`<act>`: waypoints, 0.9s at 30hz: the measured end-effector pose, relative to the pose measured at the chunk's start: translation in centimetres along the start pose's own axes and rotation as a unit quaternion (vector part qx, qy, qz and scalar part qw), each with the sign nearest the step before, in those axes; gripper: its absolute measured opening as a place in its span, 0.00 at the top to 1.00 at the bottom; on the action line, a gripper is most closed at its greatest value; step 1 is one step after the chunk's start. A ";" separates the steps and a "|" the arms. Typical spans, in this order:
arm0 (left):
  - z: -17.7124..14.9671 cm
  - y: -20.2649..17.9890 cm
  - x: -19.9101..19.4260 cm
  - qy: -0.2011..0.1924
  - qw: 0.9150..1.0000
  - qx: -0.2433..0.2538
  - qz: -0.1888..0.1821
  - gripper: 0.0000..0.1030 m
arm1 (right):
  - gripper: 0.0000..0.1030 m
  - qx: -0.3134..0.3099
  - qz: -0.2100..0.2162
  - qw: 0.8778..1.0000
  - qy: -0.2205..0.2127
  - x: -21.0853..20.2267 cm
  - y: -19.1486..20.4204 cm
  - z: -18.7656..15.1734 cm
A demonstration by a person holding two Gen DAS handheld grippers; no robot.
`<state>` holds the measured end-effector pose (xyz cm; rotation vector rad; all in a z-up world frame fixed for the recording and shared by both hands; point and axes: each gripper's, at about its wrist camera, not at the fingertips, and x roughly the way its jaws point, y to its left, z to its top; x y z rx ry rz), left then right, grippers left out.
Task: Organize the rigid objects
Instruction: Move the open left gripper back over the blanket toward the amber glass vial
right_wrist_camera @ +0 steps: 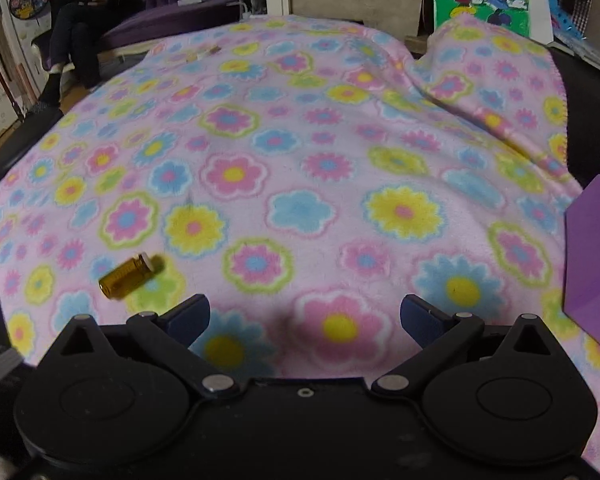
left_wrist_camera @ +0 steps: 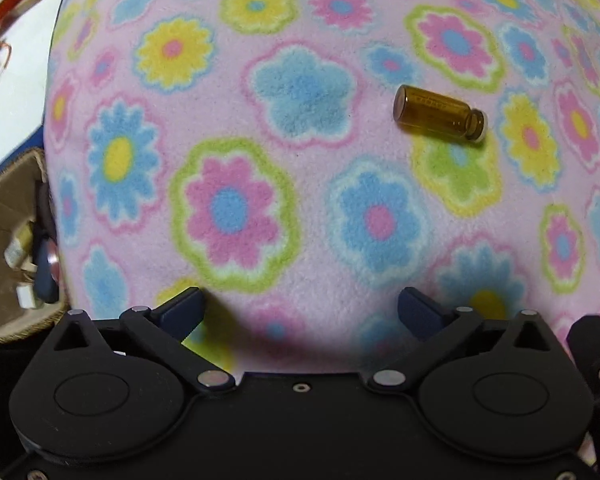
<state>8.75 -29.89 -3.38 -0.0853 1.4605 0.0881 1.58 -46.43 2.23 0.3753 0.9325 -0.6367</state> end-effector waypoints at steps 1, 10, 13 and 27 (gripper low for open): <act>0.0 0.3 -0.1 -0.002 1.000 -0.006 -0.005 0.02 | 0.00 0.002 -0.001 1.000 0.001 -0.1 0.0 -0.1; 1.5 1.4 0.4 0.027 0.999 -0.031 -0.022 0.02 | 0.00 0.043 -0.014 0.998 0.033 0.2 0.2 -0.5; 1.4 1.7 0.5 0.027 0.999 -0.039 -0.022 0.02 | 0.00 0.019 -0.029 0.999 0.035 0.3 0.9 -0.4; 2.0 1.0 1.3 0.020 0.999 -0.035 -0.020 0.02 | 0.00 0.070 -0.031 0.991 0.105 1.6 0.2 -0.1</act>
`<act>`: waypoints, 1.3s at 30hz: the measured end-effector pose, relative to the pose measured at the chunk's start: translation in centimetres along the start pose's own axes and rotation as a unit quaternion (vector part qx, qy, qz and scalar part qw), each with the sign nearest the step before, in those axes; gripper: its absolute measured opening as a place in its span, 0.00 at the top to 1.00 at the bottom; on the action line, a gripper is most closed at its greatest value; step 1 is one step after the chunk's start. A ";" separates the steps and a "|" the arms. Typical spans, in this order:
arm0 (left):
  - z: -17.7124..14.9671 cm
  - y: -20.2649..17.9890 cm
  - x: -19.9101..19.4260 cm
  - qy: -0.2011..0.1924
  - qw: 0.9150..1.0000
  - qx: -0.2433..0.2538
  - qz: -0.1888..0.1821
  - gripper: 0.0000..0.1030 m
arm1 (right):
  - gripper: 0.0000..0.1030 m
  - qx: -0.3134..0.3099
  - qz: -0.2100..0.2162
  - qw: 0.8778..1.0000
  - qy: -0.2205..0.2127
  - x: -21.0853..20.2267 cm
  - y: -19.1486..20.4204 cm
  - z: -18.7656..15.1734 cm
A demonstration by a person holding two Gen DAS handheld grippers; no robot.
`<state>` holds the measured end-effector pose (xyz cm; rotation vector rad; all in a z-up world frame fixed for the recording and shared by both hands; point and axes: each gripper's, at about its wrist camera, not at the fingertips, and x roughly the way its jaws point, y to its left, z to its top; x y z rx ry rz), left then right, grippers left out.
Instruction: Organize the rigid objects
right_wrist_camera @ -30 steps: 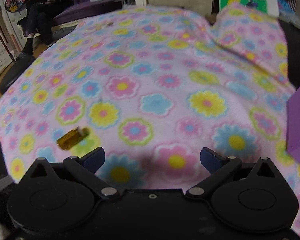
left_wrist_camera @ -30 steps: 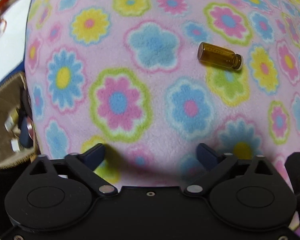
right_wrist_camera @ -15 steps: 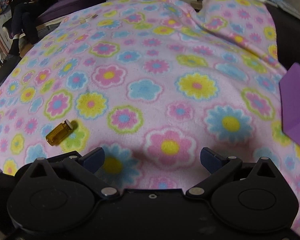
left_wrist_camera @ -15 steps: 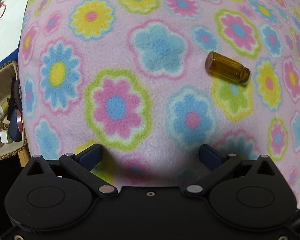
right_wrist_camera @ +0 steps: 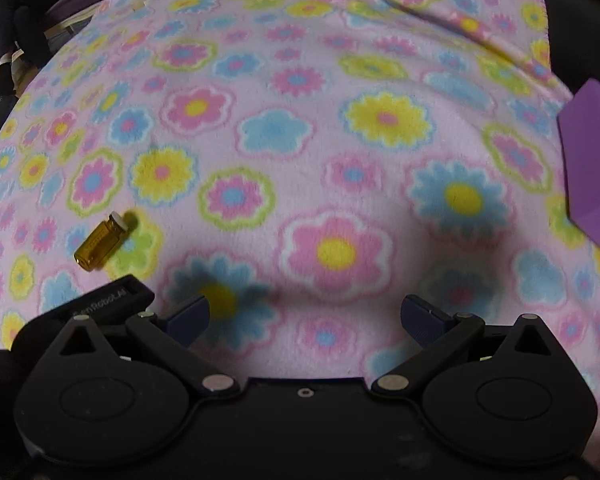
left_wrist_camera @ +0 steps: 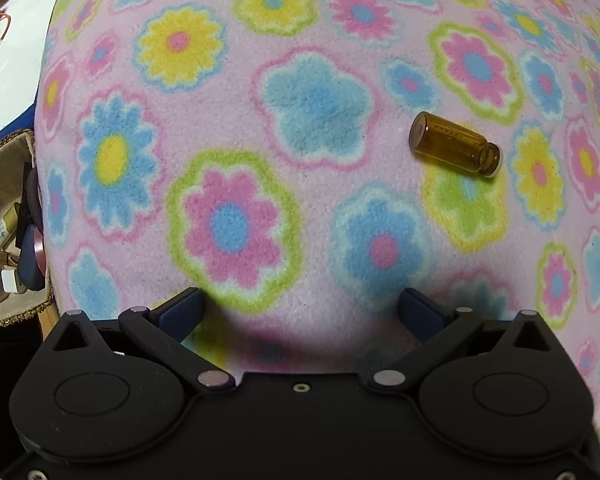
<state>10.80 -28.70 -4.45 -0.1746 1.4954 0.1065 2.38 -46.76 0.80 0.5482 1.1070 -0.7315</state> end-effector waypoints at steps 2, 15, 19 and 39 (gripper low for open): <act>0.1 0.4 0.1 -0.001 1.000 -0.014 -0.005 0.02 | 0.00 -0.008 0.004 1.000 -0.008 -0.2 0.3 0.3; 4.3 1.7 0.9 0.044 0.996 -0.081 -0.010 0.02 | 0.00 -0.086 -0.023 0.995 0.046 1.2 5.0 3.3; 5.5 2.8 1.3 0.045 0.993 -0.108 -0.013 0.02 | 0.00 -0.109 -0.017 0.992 0.052 1.5 6.5 4.0; 5.5 2.7 0.3 0.012 0.996 -0.089 -0.003 0.02 | 0.00 -0.051 0.028 0.995 0.082 3.1 5.1 3.3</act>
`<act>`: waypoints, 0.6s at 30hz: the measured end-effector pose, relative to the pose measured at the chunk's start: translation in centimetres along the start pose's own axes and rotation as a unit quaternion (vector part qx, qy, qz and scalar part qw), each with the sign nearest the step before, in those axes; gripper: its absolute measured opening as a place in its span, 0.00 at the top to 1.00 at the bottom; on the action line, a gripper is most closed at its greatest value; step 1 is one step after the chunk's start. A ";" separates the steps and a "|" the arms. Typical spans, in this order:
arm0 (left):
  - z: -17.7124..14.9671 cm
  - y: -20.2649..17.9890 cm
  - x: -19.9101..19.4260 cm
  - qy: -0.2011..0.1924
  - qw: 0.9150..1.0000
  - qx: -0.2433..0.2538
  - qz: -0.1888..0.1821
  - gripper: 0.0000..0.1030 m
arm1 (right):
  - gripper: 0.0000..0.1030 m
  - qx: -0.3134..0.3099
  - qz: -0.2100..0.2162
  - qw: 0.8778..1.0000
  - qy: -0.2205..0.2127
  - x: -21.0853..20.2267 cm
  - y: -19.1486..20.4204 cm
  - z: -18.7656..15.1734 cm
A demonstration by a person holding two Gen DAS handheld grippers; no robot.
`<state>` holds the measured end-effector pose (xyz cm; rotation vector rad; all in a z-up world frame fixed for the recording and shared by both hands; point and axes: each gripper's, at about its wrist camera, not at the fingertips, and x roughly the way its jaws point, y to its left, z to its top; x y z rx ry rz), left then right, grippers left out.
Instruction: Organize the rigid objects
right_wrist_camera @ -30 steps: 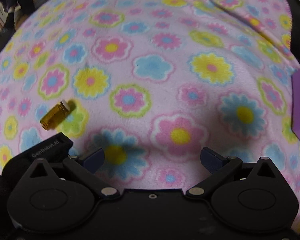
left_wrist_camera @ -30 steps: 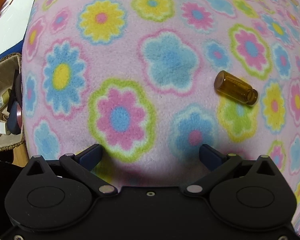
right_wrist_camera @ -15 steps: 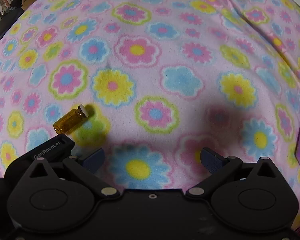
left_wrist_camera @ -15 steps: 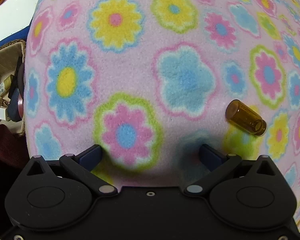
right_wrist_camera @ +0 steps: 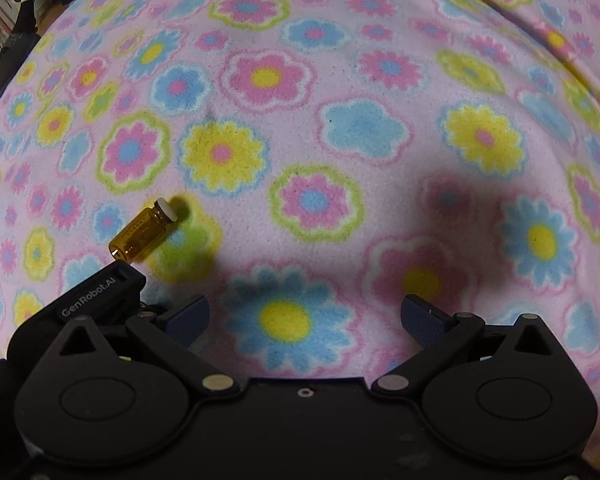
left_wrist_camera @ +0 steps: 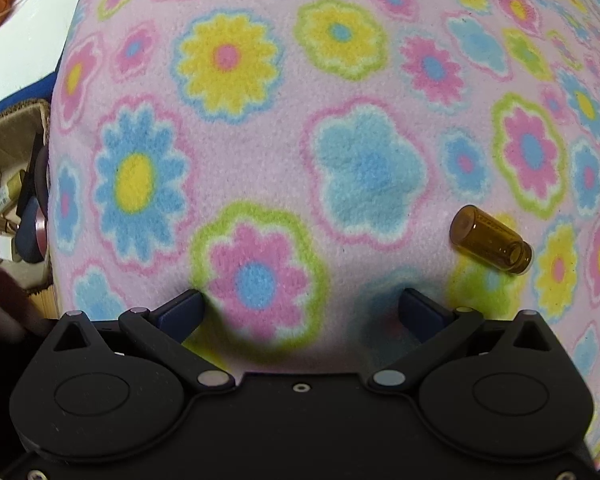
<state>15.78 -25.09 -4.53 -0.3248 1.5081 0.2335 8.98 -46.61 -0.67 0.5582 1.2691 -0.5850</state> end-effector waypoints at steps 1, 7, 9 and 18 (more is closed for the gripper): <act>0.1 0.0 -0.1 -0.001 1.000 0.000 0.001 0.02 | 0.00 0.004 0.007 1.000 -0.003 0.0 -0.1 0.0; 1.0 -0.5 -0.2 -0.018 0.999 -0.029 0.012 0.02 | 0.00 0.041 0.128 0.991 0.008 1.2 -1.1 1.8; 1.1 -0.5 0.0 -0.020 0.999 -0.023 0.011 0.02 | 0.00 0.084 0.164 0.982 0.038 2.9 -2.0 2.4; 2.3 -0.5 0.1 0.011 1.000 0.007 -0.001 0.03 | 0.00 -0.035 0.198 0.979 -0.042 2.7 2.0 2.8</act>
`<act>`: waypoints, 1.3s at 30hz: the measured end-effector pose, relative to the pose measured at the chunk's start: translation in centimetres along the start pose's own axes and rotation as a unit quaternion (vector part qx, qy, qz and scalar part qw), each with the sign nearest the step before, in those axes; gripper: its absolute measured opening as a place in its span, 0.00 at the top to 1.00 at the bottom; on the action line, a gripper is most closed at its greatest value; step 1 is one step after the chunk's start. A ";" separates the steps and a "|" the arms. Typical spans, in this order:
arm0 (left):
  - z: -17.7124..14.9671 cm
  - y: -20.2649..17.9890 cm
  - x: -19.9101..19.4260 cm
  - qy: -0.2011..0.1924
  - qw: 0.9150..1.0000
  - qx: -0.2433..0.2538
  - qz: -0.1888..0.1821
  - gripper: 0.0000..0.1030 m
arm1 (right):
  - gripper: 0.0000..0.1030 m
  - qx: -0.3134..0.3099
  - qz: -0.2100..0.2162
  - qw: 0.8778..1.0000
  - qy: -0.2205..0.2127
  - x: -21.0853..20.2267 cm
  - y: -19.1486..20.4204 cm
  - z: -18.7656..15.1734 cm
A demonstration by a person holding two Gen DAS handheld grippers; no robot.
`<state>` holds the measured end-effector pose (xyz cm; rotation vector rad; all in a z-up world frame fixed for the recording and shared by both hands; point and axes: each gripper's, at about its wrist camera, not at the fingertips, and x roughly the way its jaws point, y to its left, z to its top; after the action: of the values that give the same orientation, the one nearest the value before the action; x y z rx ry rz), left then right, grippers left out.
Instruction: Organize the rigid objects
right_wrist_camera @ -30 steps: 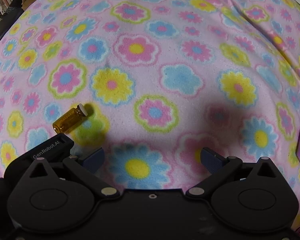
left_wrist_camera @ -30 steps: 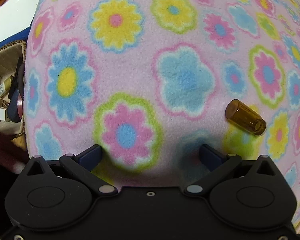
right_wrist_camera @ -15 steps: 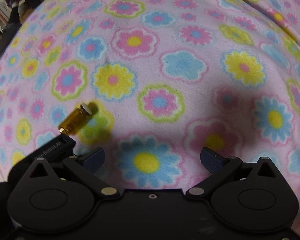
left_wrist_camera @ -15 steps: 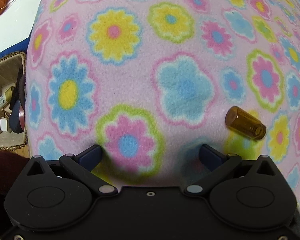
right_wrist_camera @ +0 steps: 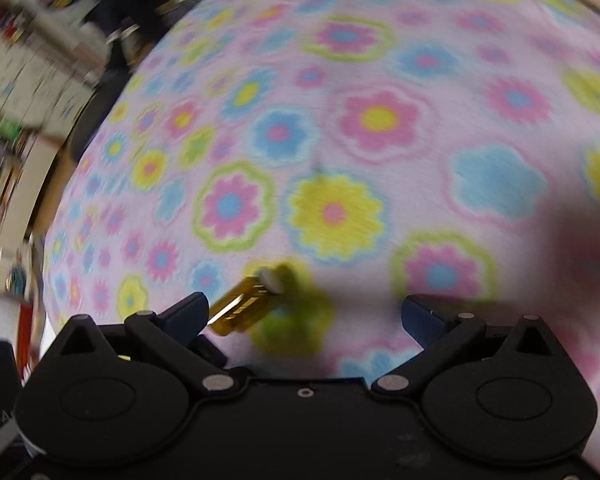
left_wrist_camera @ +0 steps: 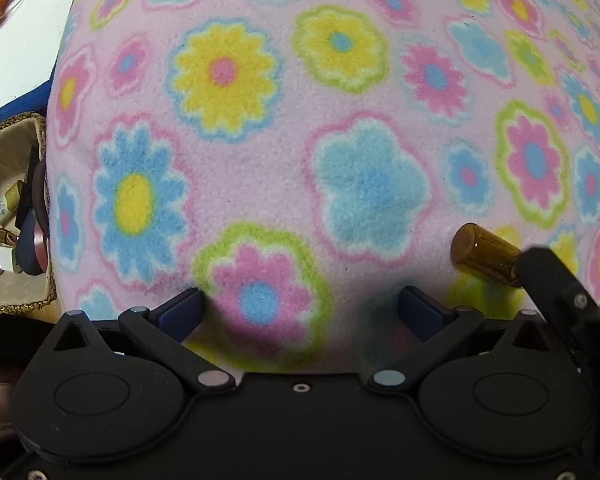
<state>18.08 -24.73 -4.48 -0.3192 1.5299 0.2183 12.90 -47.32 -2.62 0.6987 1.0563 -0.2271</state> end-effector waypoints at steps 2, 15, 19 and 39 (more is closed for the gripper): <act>-0.3 0.0 -0.1 -0.010 1.000 0.007 0.002 0.03 | 0.00 0.003 0.027 1.000 0.002 0.3 -0.1 0.0; -5.7 -0.1 -0.3 -0.115 0.993 0.022 0.009 0.03 | 0.00 0.059 0.212 0.975 0.037 -0.1 -4.2 -2.8; -6.7 0.2 -0.4 -0.129 0.991 0.025 0.003 0.03 | 0.00 0.076 0.241 0.967 0.039 0.1 -5.2 -3.5; -6.0 0.1 -0.7 -0.106 0.993 0.046 0.003 0.03 | 0.00 0.120 0.234 0.963 0.058 0.1 -5.4 -3.9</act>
<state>12.39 -26.65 -3.89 -0.2124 1.3272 0.1799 7.45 -49.01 -6.14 1.1712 0.9523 0.0997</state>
